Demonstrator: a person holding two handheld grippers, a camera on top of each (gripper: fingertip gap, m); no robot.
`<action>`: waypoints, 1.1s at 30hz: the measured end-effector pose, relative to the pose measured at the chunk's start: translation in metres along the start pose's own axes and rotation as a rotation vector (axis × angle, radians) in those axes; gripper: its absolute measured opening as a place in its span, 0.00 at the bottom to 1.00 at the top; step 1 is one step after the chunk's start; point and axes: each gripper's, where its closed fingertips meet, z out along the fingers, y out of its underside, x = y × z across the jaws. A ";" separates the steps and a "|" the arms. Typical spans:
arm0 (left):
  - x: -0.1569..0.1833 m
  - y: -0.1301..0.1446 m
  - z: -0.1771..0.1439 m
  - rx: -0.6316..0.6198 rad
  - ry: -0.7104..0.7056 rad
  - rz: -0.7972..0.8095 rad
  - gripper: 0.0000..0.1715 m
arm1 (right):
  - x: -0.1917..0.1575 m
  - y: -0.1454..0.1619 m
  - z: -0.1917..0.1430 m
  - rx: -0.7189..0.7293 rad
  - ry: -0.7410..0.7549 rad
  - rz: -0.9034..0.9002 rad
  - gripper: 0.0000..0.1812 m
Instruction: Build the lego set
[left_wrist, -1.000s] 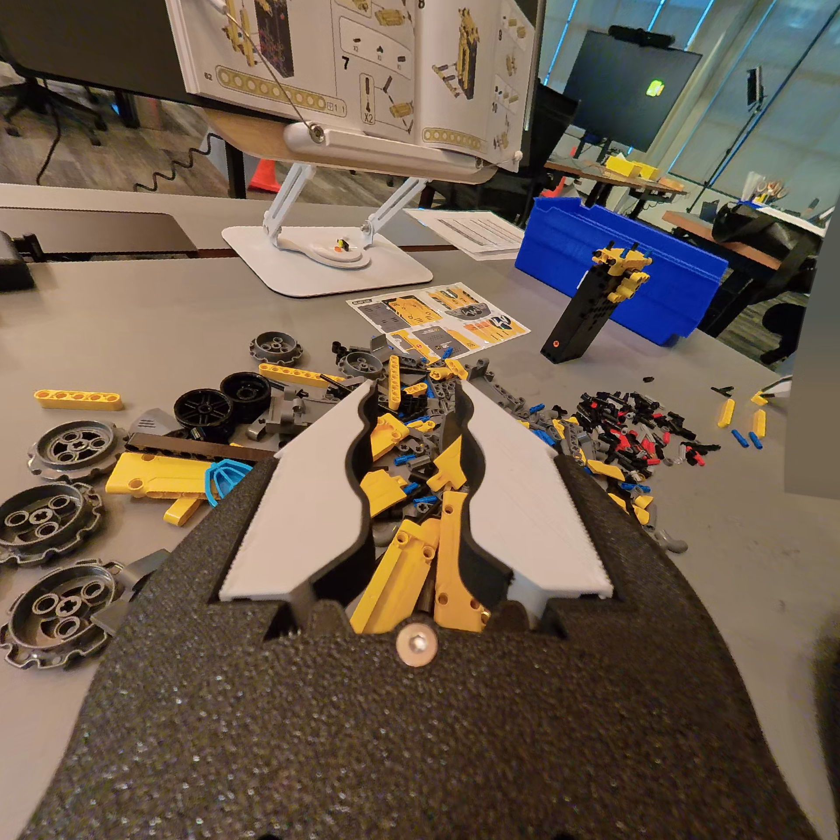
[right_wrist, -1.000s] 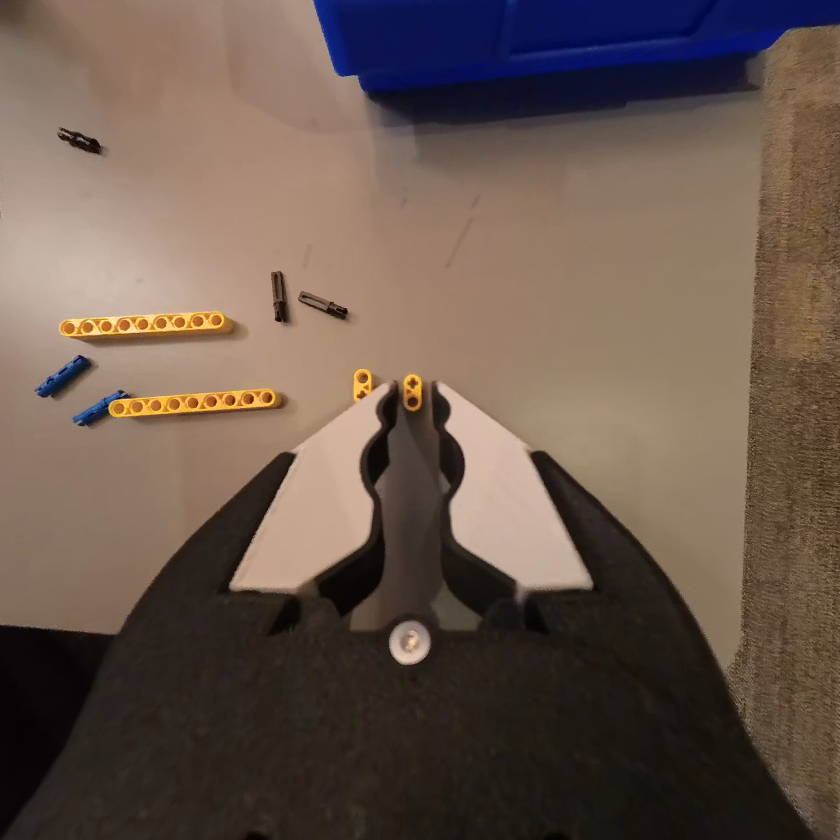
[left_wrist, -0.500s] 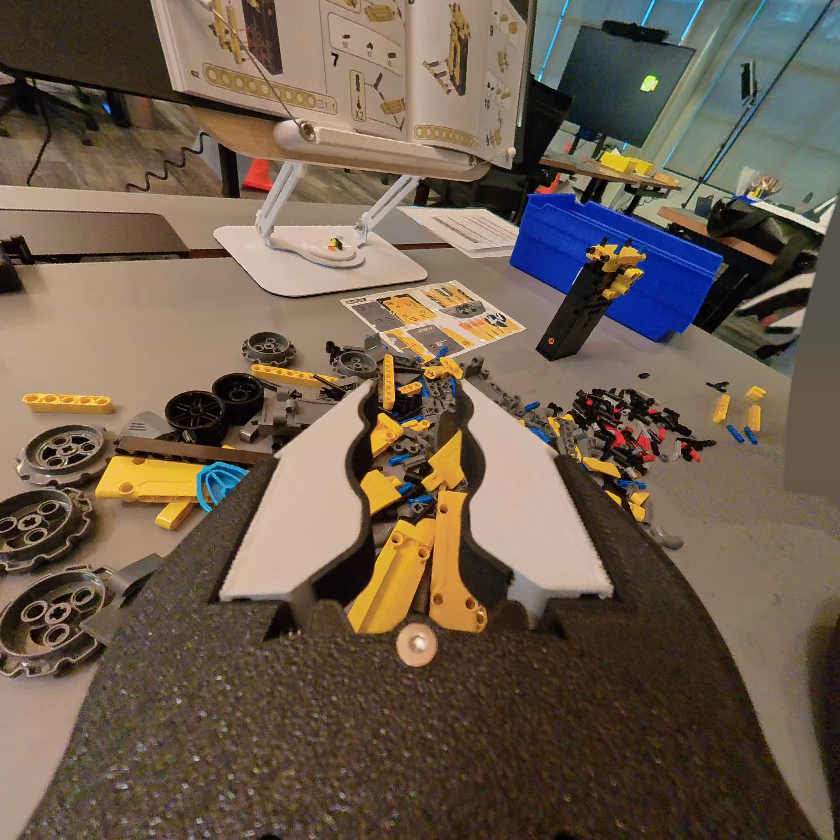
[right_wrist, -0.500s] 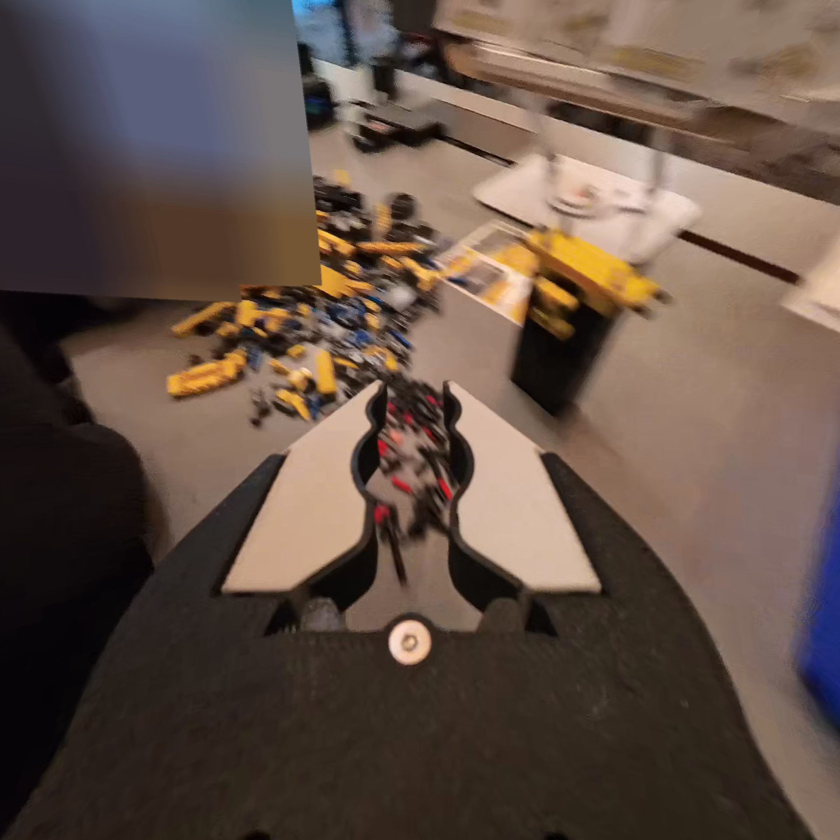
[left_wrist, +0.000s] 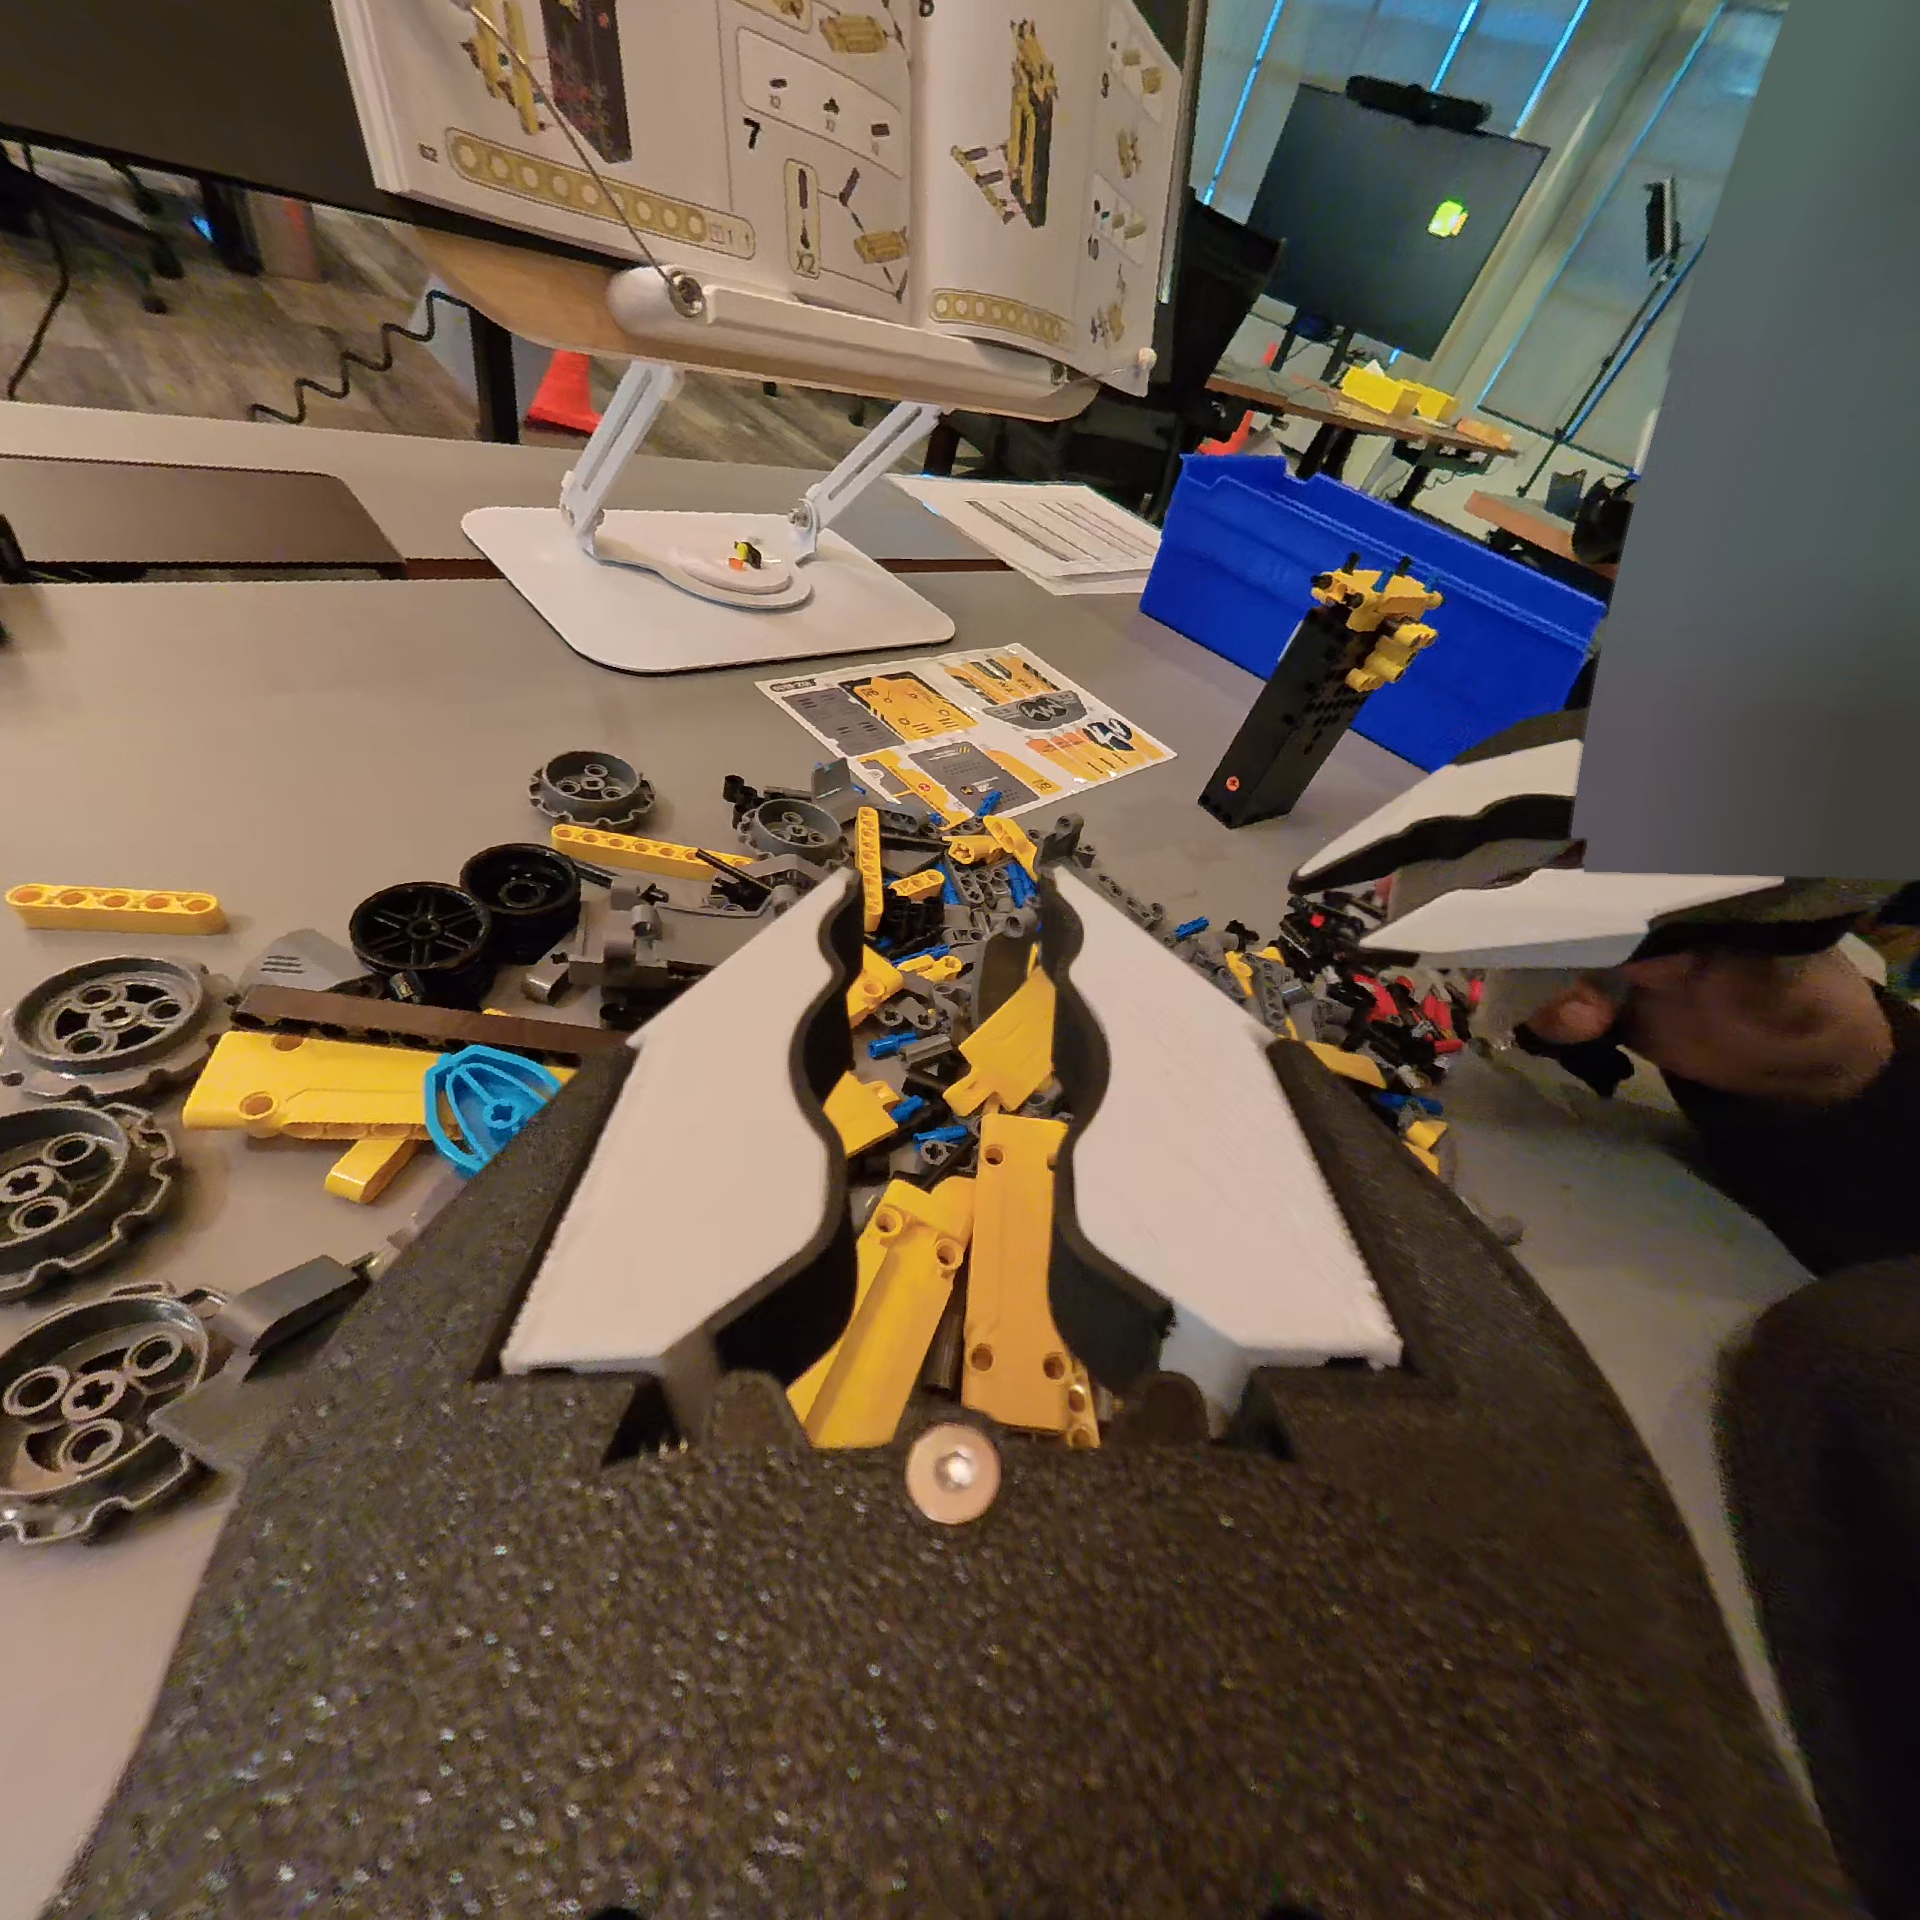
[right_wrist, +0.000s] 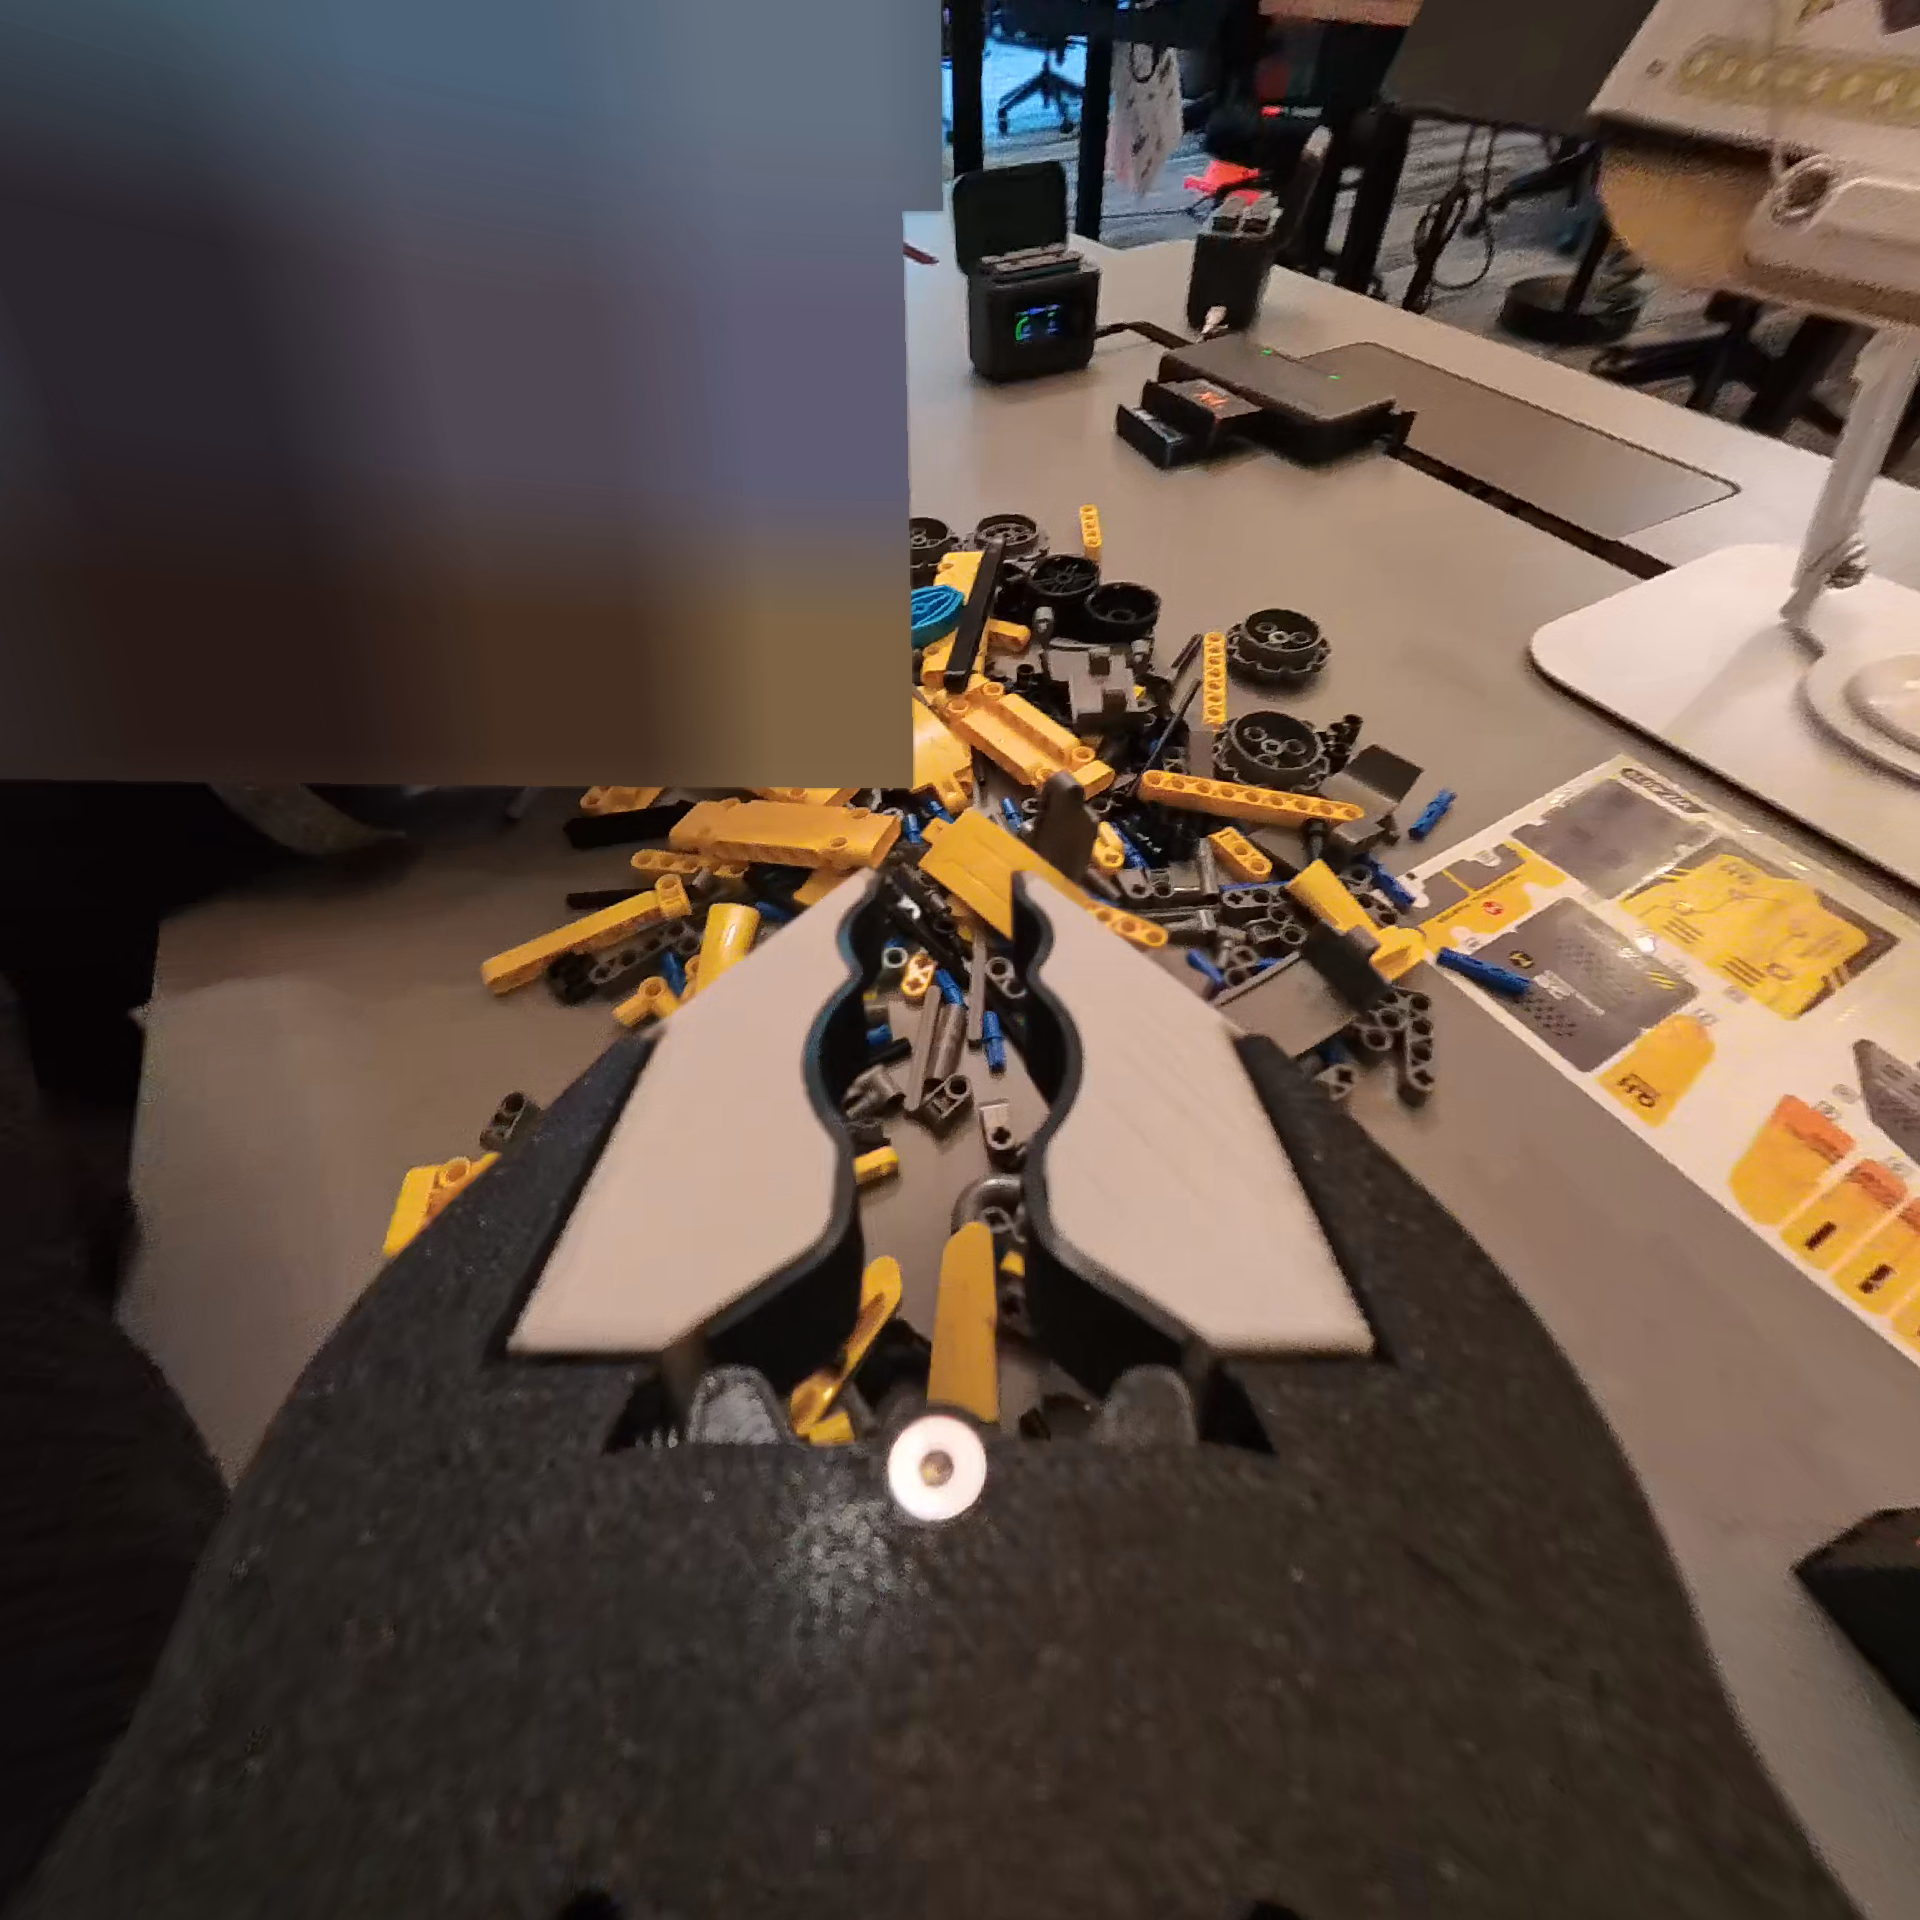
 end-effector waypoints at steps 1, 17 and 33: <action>0.000 0.001 0.001 -0.005 0.003 -0.001 0.20 | 0.000 0.000 0.000 0.002 -0.004 0.006 0.13; 0.002 0.002 0.001 -0.013 0.019 -0.014 0.20 | 0.008 -0.016 -0.010 0.118 -0.011 0.055 0.13; 0.002 0.003 0.002 -0.019 0.011 -0.004 0.20 | -0.011 -0.053 -0.038 0.343 -0.243 0.231 0.17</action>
